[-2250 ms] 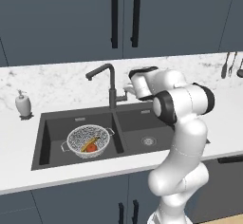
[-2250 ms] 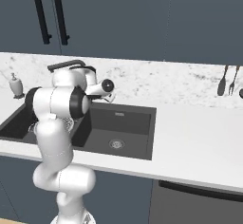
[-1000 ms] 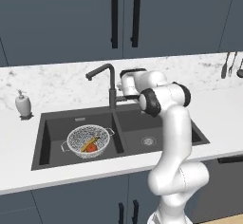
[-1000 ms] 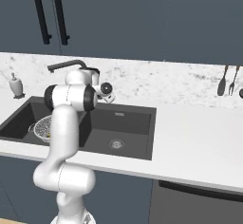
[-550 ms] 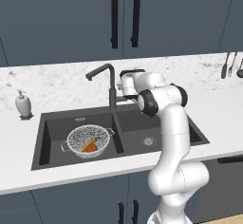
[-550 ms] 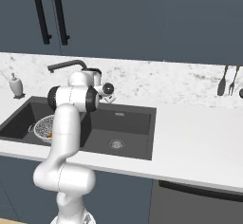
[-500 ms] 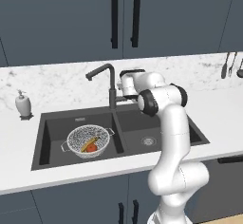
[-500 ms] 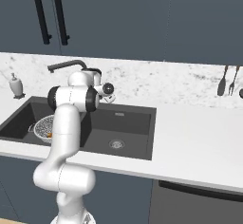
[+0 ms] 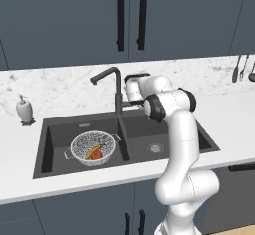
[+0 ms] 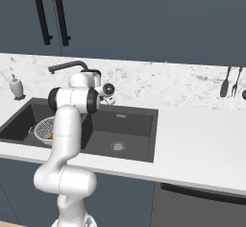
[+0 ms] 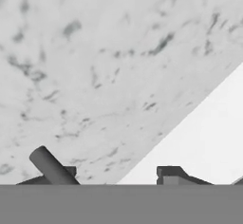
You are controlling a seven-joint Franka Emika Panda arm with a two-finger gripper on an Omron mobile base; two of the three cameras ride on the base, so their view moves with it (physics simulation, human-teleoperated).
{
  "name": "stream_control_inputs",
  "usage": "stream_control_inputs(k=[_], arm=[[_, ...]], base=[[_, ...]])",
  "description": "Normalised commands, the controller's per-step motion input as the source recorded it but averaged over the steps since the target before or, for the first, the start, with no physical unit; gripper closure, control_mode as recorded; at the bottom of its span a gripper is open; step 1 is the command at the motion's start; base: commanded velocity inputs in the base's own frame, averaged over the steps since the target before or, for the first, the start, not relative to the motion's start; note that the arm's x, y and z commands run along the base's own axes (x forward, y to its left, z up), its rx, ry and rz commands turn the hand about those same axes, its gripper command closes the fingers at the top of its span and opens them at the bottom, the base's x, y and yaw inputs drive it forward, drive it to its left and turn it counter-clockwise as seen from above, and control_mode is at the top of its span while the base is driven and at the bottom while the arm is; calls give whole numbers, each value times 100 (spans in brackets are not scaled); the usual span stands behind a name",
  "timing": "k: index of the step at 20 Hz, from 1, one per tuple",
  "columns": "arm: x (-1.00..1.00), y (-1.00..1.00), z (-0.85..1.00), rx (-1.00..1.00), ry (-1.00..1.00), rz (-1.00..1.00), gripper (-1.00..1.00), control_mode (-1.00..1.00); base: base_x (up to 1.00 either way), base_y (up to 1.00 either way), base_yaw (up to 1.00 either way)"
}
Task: Put the colander in the sink, put the banana, orange in the colander, and turn on the sink faucet and pour water over the colander.
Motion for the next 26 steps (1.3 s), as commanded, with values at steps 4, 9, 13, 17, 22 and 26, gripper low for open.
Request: stream_control_inputs(k=[4,9,13,17,22,26], arm=[[1,-56,-11,3,0,-9,100,-100],[0,-71,-3,6,0,-14,100,-100],[-1,-85,-5,8,0,-17,100,-100],[-18,-98,-7,11,0,-19,100,-100],[-25,-100,-8,16,0,-19,100,-100],[-29,-100,-6,19,0,-18,100,-100]], base=[[0,0,0],[0,0,0],[0,0,0],[0,0,0],[0,0,0],[0,0,0]])
